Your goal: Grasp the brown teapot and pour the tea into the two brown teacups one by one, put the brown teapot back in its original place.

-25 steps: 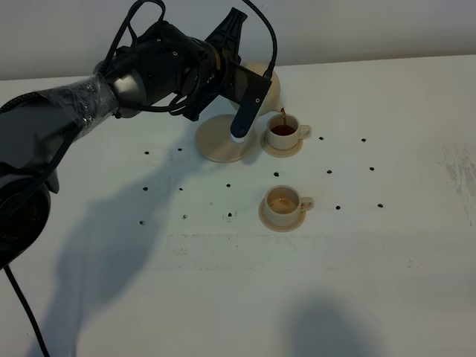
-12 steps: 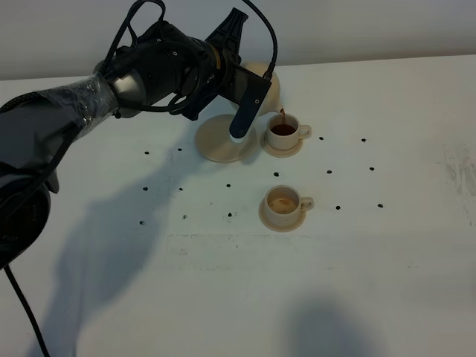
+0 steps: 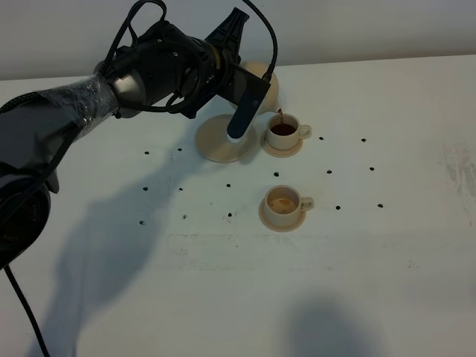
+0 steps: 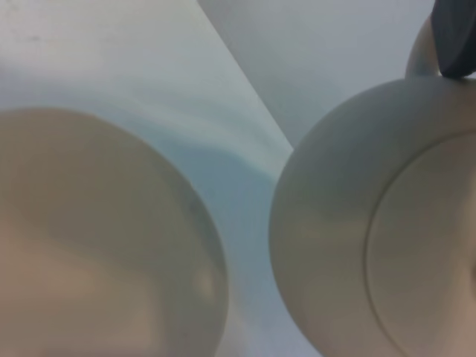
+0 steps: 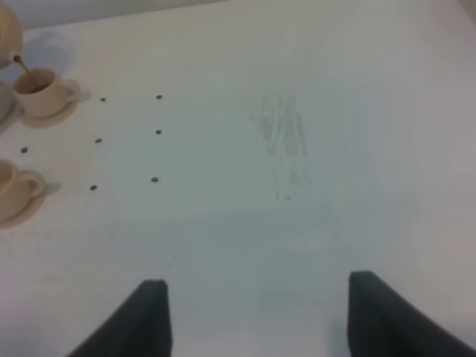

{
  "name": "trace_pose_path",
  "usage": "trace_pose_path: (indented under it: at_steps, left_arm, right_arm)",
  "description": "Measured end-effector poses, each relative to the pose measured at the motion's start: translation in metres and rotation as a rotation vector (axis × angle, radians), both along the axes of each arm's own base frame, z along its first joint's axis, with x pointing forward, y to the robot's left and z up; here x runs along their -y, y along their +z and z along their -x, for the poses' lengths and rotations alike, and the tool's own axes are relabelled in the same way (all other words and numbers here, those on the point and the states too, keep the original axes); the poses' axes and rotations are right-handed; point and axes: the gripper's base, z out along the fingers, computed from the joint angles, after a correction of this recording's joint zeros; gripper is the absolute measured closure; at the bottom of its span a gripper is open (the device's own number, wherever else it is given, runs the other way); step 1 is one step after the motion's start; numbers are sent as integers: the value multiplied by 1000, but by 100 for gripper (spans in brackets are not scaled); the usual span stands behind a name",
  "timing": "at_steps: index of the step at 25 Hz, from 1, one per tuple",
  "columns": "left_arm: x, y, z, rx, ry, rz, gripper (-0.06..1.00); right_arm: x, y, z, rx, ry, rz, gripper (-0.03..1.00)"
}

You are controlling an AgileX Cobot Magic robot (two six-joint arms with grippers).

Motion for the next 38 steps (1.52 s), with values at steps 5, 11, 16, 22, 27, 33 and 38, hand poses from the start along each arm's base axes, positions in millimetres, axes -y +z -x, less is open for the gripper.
trace_pose_path:
  at_steps: [5, 11, 16, 22, 27, 33, 38]
  left_arm:
    - [0, 0, 0, 6, -4, -8, 85]
    - [0, 1, -1, 15, -10, -12, 85]
    - [0, 2, -2, 34, -23, -19, 85]
    - [1, 2, -1, 35, -25, -20, 85]
    - [1, 2, -2, 39, -27, -19, 85]
    - [1, 3, -2, 43, -30, -16, 85]
    - [2, 3, -2, 48, -33, -14, 85]
  right_arm:
    - [0, 0, 0, 0, 0, 0, 46]
    - [0, 0, 0, 0, 0, 0, 46]
    - [0, 0, 0, 0, 0, 0, 46]
    - [0, 0, 0, 0, 0, 0, 46]
    - [0, 0, 0, 0, 0, 0, 46]
    - [0, 0, 0, 0, 0, 0, 46]
    - [0, 0, 0, 0, 0, 0, 46]
